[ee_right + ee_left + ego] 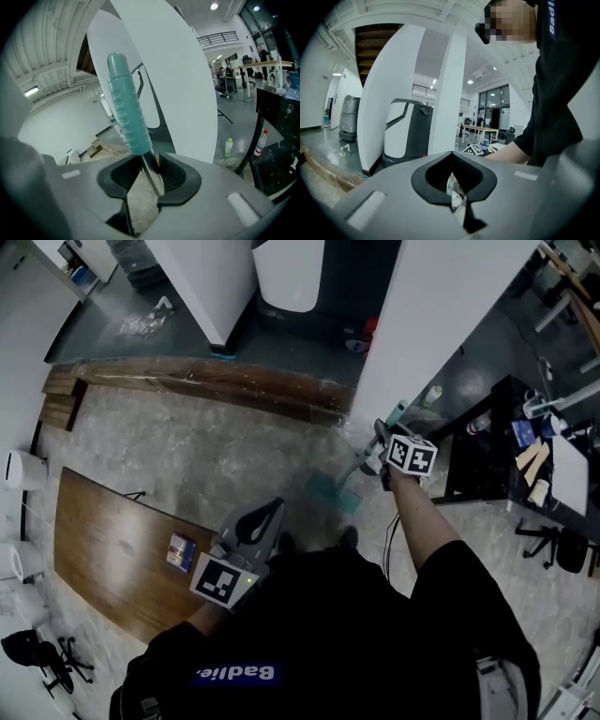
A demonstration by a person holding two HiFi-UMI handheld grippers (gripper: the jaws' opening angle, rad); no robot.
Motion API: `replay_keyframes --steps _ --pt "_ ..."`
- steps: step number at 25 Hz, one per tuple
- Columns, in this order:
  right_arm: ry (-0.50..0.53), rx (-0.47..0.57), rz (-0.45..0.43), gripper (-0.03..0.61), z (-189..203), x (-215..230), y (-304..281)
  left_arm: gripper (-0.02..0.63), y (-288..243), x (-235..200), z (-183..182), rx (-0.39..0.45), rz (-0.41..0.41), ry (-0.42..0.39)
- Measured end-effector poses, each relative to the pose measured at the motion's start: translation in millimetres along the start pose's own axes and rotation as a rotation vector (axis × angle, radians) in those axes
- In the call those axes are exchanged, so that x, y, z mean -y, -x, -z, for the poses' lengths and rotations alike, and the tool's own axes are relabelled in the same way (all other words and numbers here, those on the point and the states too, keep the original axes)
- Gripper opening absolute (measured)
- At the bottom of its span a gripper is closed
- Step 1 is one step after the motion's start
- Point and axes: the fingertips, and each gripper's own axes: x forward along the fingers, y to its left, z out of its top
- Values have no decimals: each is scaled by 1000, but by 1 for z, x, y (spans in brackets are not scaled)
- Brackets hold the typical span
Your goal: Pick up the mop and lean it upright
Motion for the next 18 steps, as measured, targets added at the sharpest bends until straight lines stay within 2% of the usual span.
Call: replay_keyframes --steps 7,18 --pt "56 33 -26 129 5 -32 33 20 2 6 -4 22 52 -10" --pt "85 110 -40 129 -30 -78 84 20 4 14 -15 73 130 -30"
